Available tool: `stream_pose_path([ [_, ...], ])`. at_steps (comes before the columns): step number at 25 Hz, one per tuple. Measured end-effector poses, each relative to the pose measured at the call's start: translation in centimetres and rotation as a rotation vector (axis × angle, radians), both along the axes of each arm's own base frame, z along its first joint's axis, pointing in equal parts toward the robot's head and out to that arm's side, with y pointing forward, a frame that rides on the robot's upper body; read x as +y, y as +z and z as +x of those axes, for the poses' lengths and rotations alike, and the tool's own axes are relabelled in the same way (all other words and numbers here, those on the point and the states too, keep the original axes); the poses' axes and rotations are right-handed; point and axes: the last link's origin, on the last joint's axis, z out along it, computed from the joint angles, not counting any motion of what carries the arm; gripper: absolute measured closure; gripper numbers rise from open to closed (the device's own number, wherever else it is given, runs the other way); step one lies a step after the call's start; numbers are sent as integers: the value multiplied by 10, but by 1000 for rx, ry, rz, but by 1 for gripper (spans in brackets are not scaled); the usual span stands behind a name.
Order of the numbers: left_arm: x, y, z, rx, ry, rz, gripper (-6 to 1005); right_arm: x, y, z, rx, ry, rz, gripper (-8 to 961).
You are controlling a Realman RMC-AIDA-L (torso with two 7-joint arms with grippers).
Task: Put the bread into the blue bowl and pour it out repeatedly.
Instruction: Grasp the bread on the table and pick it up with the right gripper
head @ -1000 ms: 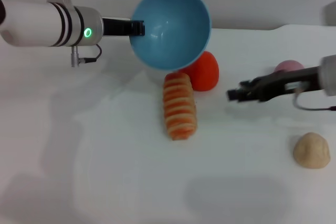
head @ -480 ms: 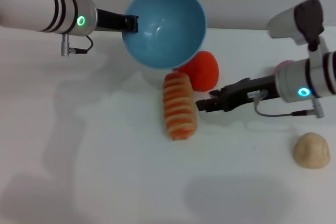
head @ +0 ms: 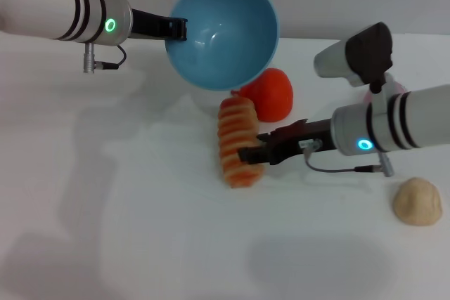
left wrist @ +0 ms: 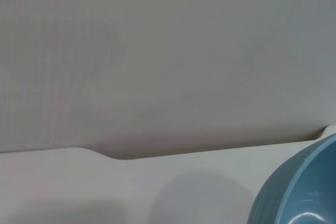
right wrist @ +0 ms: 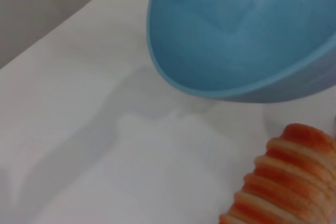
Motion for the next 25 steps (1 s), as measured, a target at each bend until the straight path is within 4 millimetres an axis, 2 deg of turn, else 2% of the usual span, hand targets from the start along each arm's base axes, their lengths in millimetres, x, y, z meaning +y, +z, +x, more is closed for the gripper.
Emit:
stream_pose_path([
  [5,0,0,0,5,-5,-3,999,-4,-10,0,-7,-10,19,425],
  [12,-1,-1,-1,8,-8,-1,1000,-3,-16,11,-30,-47,84,434],
  [23,-1,-1,-3,17,-15,-1,999,-6,-21,12,-31,-52,103,448],
  [25,-2,-1,-3,17,-15,-1,999,-6,-22,12,-27,-57,100,506],
])
